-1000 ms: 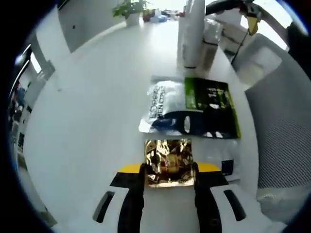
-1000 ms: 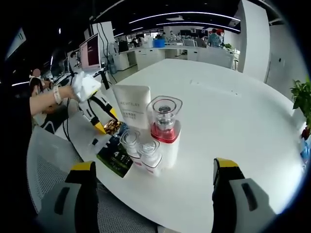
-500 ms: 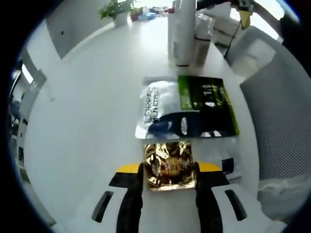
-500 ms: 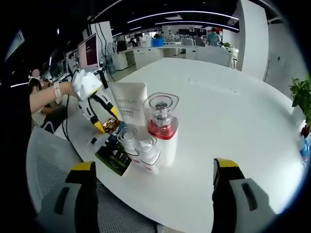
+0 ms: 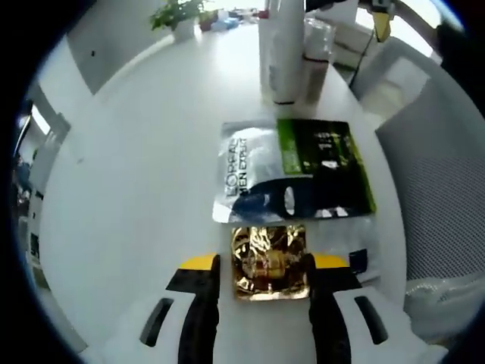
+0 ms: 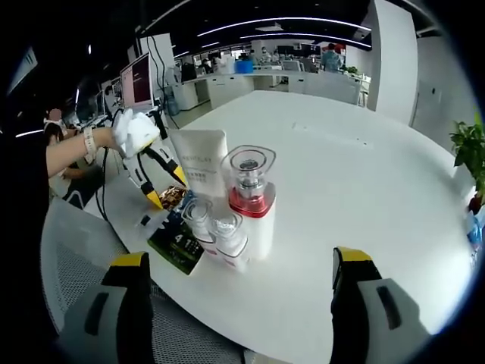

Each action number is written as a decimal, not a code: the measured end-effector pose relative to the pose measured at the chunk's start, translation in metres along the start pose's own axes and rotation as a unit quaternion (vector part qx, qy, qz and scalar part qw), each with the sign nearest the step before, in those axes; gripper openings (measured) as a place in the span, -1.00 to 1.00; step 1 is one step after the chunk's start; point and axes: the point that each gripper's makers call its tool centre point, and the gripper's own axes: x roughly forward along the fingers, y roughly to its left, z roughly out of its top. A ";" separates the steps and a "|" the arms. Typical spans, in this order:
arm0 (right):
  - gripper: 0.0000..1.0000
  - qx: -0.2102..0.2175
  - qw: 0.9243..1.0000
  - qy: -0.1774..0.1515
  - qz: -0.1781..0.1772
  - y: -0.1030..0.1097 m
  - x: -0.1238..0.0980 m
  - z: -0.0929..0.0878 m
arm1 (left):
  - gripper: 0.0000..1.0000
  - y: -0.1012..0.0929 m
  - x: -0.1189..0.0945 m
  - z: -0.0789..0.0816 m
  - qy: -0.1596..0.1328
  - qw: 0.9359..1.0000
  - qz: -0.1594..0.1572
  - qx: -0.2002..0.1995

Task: Arrange the skincare products in the storage area until every visible bottle or jar stands upright without overlapping.

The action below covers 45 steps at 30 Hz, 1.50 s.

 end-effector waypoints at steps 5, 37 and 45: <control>0.99 0.001 1.000 -0.003 -0.003 -0.003 -0.003 0.001 | -0.08 -0.001 0.001 0.002 -0.003 1.000 0.003 -0.006; 0.99 -0.036 0.998 -0.040 0.021 0.023 -0.016 0.021 | 0.68 -0.014 -0.092 0.052 -0.209 0.937 0.159 -0.229; 0.99 -0.051 0.997 -0.053 0.039 0.031 -0.024 0.023 | 0.85 -0.041 -0.120 0.050 -0.250 0.906 0.211 -0.268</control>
